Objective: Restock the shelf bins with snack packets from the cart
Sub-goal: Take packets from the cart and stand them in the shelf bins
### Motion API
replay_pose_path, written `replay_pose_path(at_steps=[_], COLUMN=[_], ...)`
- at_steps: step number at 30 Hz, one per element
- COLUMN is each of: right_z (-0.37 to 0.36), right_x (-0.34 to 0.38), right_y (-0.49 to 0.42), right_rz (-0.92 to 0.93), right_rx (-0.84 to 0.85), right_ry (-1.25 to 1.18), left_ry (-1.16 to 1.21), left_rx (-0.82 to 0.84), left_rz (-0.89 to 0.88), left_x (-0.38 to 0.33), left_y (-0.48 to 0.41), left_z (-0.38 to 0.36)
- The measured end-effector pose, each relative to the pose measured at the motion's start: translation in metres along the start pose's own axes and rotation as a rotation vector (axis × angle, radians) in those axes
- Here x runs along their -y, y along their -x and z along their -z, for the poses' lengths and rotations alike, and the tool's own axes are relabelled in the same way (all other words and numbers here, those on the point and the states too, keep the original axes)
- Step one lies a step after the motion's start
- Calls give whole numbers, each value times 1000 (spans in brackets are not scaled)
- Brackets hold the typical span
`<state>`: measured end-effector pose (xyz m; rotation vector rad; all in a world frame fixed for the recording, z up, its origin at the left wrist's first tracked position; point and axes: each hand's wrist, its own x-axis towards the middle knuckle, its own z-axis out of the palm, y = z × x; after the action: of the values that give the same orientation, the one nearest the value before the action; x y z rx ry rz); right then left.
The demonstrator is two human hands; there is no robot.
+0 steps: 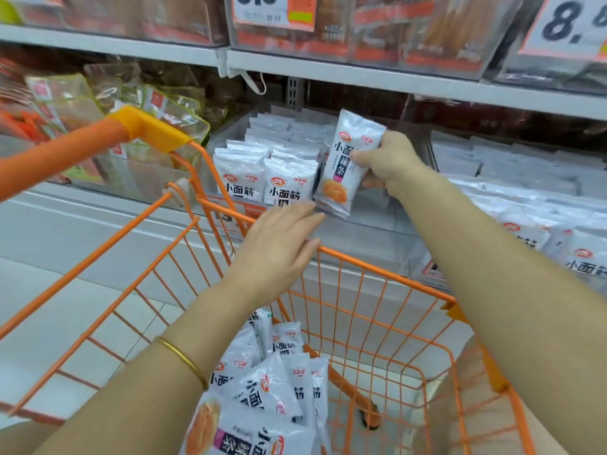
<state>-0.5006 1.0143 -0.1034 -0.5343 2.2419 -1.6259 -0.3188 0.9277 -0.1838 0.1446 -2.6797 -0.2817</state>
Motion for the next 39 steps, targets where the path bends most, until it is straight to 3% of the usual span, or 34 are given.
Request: replay_pose_path(at_steps=[6, 11, 20, 24, 27, 29, 31, 33, 35, 39], right_z=[-21, -27, -28, -14, -1, 1, -11, -37, -61, -75], right_x=[-35, -41, -43, -29, -11, -7, -21, -50, -86, -131], right_y=[-40, -55, -42, -3, 64, 111, 139, 151, 155, 154], right_rz=[-119, -64, -73, 69, 194, 161, 65, 17, 69, 62], right_rx=[-124, -233, -262, -258, -16, 332, 691, 926, 988, 926], right_ry=[134, 170, 227, 181, 83, 157, 443, 813, 1072, 1133], left_ry=[7, 16, 23, 28, 38, 46, 61, 69, 76, 100], left_rx=[26, 17, 24, 22, 11, 10, 10, -2, -13, -40], left_rz=[33, 36, 37, 32, 29, 30, 32, 23, 18, 27], left_x=[3, 3, 1, 1, 0, 1, 1, 2, 2, 1], left_y=[2, 1, 2, 1, 0, 0, 0, 1, 2, 5], left_z=[-5, -6, -4, -3, -1, -1, -1, 0, 3, 6])
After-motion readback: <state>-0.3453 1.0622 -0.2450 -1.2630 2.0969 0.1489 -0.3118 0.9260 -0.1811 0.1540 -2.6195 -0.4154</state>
